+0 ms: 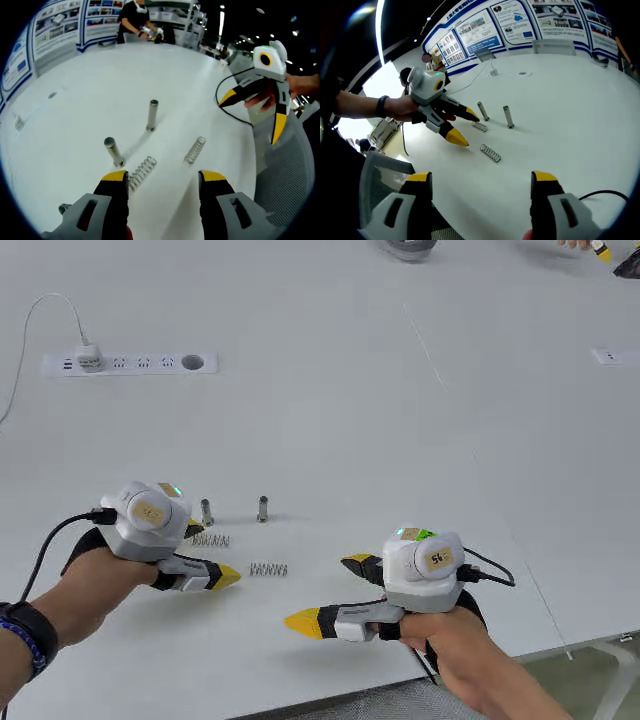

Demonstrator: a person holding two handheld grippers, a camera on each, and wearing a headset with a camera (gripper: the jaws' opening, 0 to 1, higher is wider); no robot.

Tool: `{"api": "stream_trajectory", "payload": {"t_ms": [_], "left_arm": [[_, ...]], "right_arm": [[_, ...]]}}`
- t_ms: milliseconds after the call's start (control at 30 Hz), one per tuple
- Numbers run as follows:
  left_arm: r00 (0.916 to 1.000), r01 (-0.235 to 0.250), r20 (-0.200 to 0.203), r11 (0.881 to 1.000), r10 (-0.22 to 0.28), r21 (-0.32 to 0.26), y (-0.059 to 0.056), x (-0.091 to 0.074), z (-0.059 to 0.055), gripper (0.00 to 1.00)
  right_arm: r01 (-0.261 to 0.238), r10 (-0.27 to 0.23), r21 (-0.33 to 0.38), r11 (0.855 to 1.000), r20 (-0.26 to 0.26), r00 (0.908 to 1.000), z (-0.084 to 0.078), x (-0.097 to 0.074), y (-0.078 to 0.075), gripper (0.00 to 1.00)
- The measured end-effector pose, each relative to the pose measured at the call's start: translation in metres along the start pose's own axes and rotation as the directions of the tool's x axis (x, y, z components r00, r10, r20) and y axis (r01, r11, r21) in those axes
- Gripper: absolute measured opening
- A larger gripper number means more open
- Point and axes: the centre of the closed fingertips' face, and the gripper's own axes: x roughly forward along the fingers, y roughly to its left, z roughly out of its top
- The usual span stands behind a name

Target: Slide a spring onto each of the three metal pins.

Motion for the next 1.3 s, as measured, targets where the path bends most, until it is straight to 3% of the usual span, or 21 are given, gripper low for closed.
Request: {"api": "stream_trajectory", "payload": {"t_ms": [267,300,367,500,667,733,1033,1300], "left_arm": [[0.9994,-0.012,-0.032,1.0,0.011,-0.009,0.001,0.004,-0.017,0.48],[0.9995,-0.029,-0.013,1.0,0.029,-0.002,0.002,0.005,-0.015,0.46],[0.9986,-0.041,-0.031,0.999,0.042,0.014,0.002,0.002,-0.019,0.4],[0.9962,-0.083,-0.026,0.997,0.083,-0.003,0.011,0.003,-0.02,0.31],[0.9867,-0.155,-0.037,0.985,0.158,0.076,0.023,0.005,-0.021,0.19],[0.9859,-0.159,-0.041,0.984,0.163,0.086,0.023,0.007,-0.022,0.17],[0.9761,-0.211,-0.042,0.976,0.213,0.049,0.026,0.006,-0.022,0.11],[0.974,-0.219,-0.063,0.975,0.218,-0.02,0.019,-0.009,-0.038,0.1]], "right_arm": [[-0.011,0.011,-0.006,1.0,-0.005,0.9999,0.0,0.001,0.002,0.82],[-0.013,0.013,-0.007,1.0,-0.005,0.9999,0.0,0.001,0.003,0.82],[-0.017,0.017,-0.009,1.0,-0.006,0.9998,0.001,0.002,0.005,0.82],[-0.02,0.02,-0.011,1.0,-0.008,0.9998,0.001,0.002,0.005,0.82],[-0.02,0.02,-0.013,1.0,0.006,0.9998,0.004,0.002,0.005,0.82],[-0.023,0.023,-0.008,1.0,0.007,0.9997,0.004,0.002,0.006,0.82],[-0.038,0.038,-0.02,0.999,0.003,0.9993,0.005,0.005,0.011,0.83],[-0.033,0.033,-0.02,0.999,0.006,0.9994,0.008,0.004,0.012,0.82]]}}
